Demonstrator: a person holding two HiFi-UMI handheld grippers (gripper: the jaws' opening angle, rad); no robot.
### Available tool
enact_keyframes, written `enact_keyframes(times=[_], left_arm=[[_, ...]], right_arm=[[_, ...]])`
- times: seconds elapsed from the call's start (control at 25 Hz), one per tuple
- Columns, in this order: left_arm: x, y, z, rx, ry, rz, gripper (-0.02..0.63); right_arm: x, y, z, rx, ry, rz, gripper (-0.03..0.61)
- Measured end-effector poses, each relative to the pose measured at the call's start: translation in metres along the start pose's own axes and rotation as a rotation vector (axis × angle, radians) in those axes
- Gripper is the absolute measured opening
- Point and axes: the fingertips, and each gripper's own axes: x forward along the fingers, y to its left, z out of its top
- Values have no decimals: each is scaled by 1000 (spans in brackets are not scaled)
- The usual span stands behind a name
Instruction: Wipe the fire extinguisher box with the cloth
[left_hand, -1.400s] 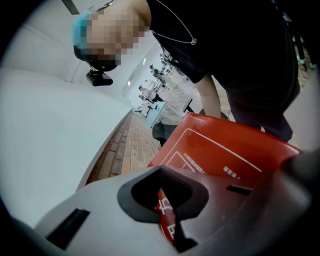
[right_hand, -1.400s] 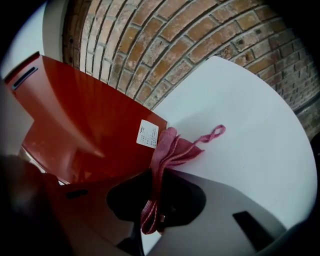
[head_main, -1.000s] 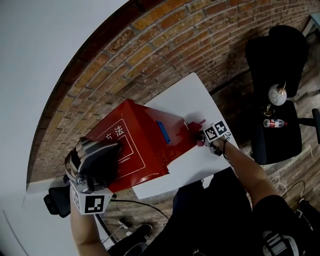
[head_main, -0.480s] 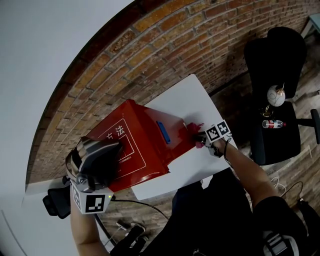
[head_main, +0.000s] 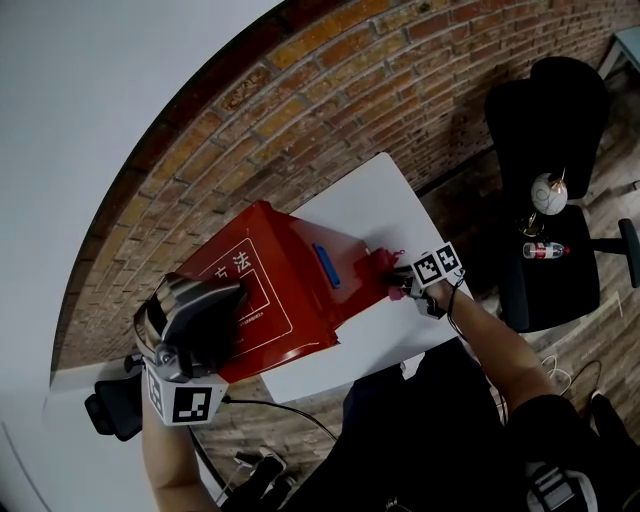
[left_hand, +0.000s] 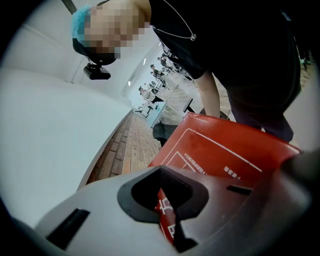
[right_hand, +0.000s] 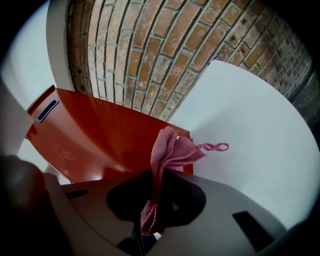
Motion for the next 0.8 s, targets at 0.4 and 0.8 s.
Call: enact_keyframes(times=[0.4, 0.8], left_arm=[[0, 1, -2, -3, 6, 4, 29], [0, -1, -4, -2, 16, -2, 29]], right_arm=[[-4, 12, 3, -4, -14, 20, 61], [-11, 31, 8, 5, -33, 57, 61]])
